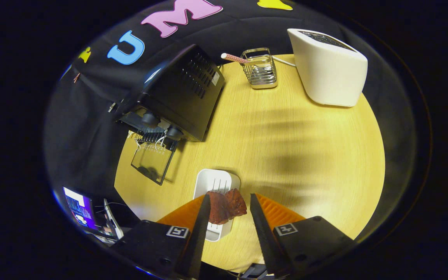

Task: Open the toaster oven, put the food inside, and close the toaster oven door.

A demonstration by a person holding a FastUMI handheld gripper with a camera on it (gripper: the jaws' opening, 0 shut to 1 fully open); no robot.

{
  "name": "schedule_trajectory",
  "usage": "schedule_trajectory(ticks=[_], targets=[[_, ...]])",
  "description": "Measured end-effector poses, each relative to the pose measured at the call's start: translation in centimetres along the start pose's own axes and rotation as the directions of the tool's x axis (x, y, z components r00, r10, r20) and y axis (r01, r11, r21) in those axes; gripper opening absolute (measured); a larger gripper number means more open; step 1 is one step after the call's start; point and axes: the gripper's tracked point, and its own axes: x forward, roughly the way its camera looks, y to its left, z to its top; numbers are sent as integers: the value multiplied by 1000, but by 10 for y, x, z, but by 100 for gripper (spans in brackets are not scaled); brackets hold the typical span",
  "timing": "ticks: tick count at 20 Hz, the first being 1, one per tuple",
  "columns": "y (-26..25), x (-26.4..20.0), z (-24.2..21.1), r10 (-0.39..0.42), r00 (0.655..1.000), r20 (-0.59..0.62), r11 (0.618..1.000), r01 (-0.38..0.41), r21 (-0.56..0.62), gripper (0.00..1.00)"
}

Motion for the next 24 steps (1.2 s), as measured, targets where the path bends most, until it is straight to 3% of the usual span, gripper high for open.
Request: schedule_trajectory(ticks=[1,2,3,6,7,14,18,24], targets=[[-1,3,-1,3,1000,-13,1000,-3,4,55],[-4,5,-4,2,1000,-28,1000,-2,5,51],[-6,5,-6,10,999,-41,1000,-10,6,39],[6,-3,-6,92,995,-36,993,-90,74,28],[8,-8,-5,98,995,-27,992,-96,82,18],[6,-40,3,-49,989,136,998,55,-44,15],[32,-65,12,-72,966,249,995,88,-50,15],[92,-85,16,-51,935,351,996,72,-47,15]])
